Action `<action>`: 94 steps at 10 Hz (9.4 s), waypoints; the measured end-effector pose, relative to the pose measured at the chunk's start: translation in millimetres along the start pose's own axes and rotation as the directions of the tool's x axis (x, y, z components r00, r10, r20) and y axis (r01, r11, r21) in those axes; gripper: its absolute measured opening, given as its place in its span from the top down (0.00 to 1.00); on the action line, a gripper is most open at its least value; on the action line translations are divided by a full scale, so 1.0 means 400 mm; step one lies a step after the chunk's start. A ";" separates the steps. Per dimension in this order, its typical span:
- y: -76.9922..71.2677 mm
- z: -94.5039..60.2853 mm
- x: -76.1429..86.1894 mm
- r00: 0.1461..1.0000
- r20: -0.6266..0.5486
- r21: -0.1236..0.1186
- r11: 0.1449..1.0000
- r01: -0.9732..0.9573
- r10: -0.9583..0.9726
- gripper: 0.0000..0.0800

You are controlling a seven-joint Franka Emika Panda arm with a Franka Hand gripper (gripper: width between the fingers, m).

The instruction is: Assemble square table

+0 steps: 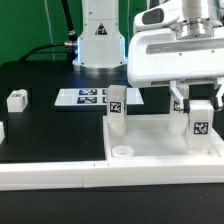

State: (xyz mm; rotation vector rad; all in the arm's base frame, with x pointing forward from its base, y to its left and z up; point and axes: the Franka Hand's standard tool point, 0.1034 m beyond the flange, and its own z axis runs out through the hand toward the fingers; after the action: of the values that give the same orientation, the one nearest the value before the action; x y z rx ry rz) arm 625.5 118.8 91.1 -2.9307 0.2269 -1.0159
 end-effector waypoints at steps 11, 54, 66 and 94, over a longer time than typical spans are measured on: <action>0.004 0.005 -0.007 1.000 0.024 -0.002 1.000 0.006 -0.006 0.19; -0.018 0.027 -0.023 0.771 0.467 -0.268 0.900 -0.343 0.433 0.49; -0.010 0.037 -0.025 0.019 0.074 -0.508 0.054 -0.860 0.997 0.64; -0.010 0.040 -0.024 0.250 0.158 -0.485 0.296 -0.823 0.955 0.33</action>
Offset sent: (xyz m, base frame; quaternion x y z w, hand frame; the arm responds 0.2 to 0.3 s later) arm 0.0000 0.0000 0.0000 0.0000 0.0000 0.0000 1.0000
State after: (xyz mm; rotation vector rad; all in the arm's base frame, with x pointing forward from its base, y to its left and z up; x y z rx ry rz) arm 628.4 123.8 73.2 -2.2909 1.9349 -0.0906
